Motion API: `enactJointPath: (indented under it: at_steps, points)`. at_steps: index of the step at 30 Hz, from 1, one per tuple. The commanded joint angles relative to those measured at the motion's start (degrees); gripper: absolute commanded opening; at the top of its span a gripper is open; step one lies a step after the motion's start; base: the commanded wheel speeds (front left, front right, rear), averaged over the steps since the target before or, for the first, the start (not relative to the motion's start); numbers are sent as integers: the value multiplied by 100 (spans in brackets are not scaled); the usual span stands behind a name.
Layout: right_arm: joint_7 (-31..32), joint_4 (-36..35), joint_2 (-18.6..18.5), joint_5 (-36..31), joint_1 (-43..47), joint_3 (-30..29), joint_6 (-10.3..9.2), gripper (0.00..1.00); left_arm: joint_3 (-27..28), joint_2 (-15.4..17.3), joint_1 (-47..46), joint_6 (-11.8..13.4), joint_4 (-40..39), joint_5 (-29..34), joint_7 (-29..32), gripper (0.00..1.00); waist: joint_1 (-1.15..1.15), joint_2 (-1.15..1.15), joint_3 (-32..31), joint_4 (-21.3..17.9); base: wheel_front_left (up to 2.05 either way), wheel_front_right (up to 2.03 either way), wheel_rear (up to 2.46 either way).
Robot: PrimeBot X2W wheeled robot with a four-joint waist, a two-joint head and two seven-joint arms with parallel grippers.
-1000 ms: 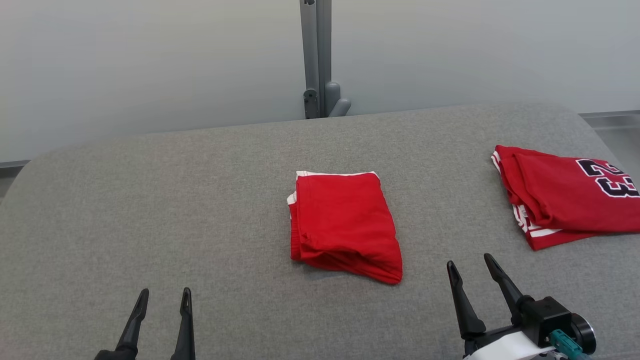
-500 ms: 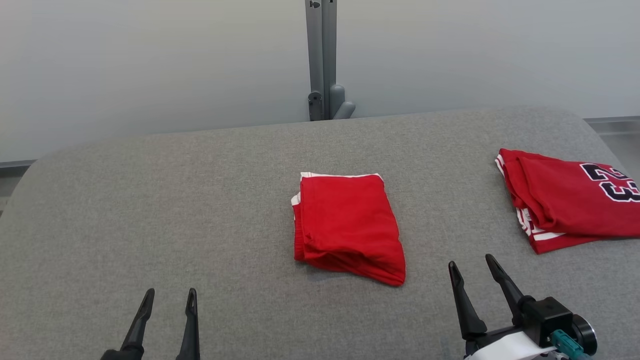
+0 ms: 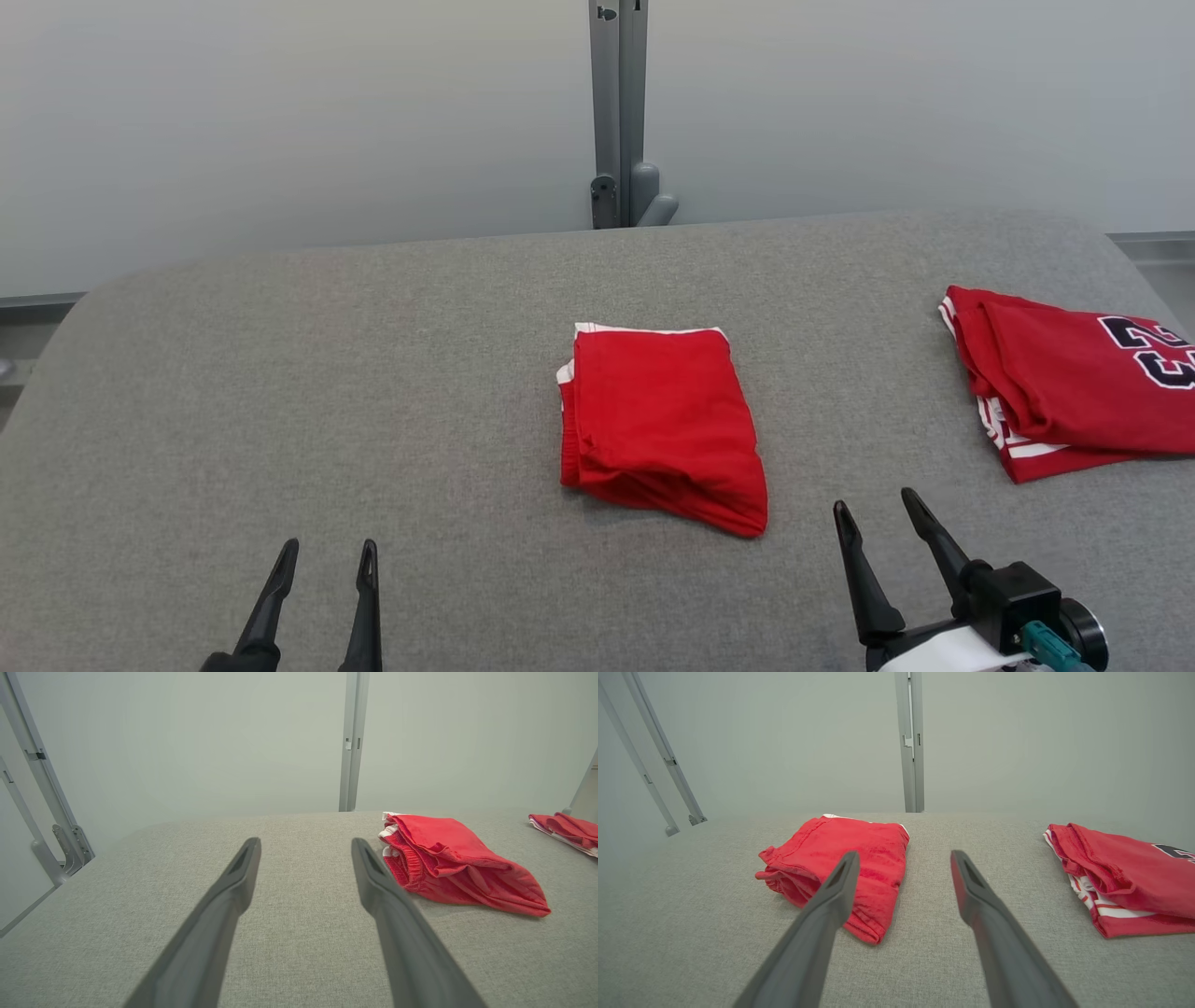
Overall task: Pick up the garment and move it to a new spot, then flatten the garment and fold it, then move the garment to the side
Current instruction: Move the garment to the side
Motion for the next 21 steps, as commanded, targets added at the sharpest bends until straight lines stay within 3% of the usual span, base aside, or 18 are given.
enactJointPath:
  at_steps: [1,8,21]
  points:
    - [-18,39,-9,37,-40,19,-4,100,12,-2,82,25,12,46,-22,100,0,0,13,11,0,0,0]
    - [-18,546,-8,177,-535,340,-4,100,1,-3,38,4,-13,58,-21,100,0,0,135,59,0,0,0]
    - [-18,2631,-8,2012,-2279,687,-3,100,-112,76,-244,-53,-73,91,-22,100,0,0,638,324,0,0,0]
